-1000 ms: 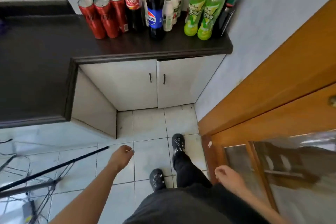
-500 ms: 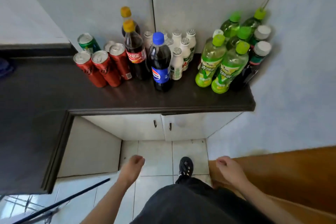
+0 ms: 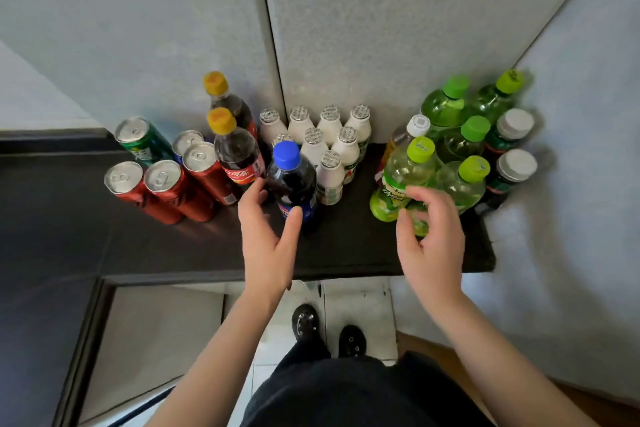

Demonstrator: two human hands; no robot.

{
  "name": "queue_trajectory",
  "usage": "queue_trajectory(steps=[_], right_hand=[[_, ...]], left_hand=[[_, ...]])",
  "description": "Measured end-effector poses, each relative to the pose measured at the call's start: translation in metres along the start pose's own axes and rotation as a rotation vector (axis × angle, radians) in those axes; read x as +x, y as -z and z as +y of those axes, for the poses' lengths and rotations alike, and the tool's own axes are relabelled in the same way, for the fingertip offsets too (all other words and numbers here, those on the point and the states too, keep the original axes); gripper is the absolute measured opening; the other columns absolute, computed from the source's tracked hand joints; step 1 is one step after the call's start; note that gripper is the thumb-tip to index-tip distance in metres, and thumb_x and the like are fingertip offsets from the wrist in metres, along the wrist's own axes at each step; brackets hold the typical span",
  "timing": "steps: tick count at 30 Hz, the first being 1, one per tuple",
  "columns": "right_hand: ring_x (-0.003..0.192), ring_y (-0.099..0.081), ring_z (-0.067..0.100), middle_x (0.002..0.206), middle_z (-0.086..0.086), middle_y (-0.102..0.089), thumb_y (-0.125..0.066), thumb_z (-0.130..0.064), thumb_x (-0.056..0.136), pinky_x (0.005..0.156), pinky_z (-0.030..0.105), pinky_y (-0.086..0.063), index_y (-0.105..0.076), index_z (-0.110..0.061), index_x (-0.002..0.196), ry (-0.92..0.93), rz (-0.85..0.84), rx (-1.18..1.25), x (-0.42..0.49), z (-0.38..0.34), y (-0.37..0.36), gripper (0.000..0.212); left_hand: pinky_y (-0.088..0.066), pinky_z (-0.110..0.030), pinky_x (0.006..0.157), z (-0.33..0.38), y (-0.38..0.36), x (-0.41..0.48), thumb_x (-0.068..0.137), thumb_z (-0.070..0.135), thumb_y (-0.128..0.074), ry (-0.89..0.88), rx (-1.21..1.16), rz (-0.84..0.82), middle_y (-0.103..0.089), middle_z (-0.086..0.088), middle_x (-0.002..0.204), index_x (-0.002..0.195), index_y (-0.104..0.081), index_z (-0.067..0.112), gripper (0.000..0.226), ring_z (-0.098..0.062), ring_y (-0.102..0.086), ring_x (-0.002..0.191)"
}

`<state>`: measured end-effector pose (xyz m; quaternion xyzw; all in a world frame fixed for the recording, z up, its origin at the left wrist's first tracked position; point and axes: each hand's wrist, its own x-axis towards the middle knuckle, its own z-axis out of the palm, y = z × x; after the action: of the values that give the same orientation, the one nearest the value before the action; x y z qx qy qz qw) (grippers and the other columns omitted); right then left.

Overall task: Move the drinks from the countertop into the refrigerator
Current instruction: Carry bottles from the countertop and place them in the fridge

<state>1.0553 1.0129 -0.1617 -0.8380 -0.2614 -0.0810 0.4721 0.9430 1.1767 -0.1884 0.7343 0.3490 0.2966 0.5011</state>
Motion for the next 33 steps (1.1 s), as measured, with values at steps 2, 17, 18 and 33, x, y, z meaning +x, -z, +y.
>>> queue_trajectory(steps=[2, 17, 18, 33], right_hand=[[0.105, -0.051, 0.022, 0.112, 0.009, -0.055, -0.059, -0.006, 0.084, 0.094, 0.029, -0.042, -0.057, -0.001, 0.112, 0.135, 0.086, -0.129, 0.016, -0.010, 0.002, 0.028], [0.108, -0.054, 0.029, 0.110, 0.013, -0.061, -0.055, -0.027, 0.090, 0.094, 0.037, -0.041, -0.054, -0.004, 0.125, 0.122, 0.027, -0.703, 0.048, -0.013, -0.014, 0.042], [0.106, -0.054, 0.029, 0.110, 0.014, -0.060, -0.053, -0.028, 0.090, 0.092, 0.037, -0.043, -0.053, -0.002, 0.125, 0.125, 0.016, -0.655, 0.046, -0.013, -0.016, 0.043], [0.114, -0.048, 0.017, 0.118, 0.015, -0.057, -0.048, -0.033, 0.092, 0.103, 0.015, -0.031, -0.058, 0.001, 0.113, 0.213, -0.134, -0.285, 0.033, -0.005, -0.054, 0.041]], left_hand=[[-0.033, -0.034, 0.111, 0.009, 0.000, 0.011, 0.085, 0.033, -0.059, -0.091, -0.030, -0.020, -0.036, 0.003, 0.143, 0.141, -0.027, 0.027, 0.065, -0.008, -0.036, 0.133], [-0.026, -0.009, 0.103, 0.011, -0.003, 0.048, 0.084, 0.033, -0.045, -0.256, -0.081, -0.153, -0.043, 0.015, 0.130, 0.133, -0.036, 0.026, 0.050, 0.003, -0.040, 0.122], [-0.026, -0.010, 0.103, 0.012, -0.003, 0.052, 0.086, 0.032, -0.044, -0.289, -0.039, -0.153, -0.045, 0.005, 0.128, 0.131, -0.041, 0.016, 0.049, 0.000, -0.041, 0.119], [-0.033, -0.007, 0.090, 0.007, -0.004, 0.062, 0.086, 0.030, -0.045, -0.301, -0.089, -0.155, -0.053, 0.017, 0.111, 0.115, -0.051, 0.024, 0.030, 0.008, -0.049, 0.103]])
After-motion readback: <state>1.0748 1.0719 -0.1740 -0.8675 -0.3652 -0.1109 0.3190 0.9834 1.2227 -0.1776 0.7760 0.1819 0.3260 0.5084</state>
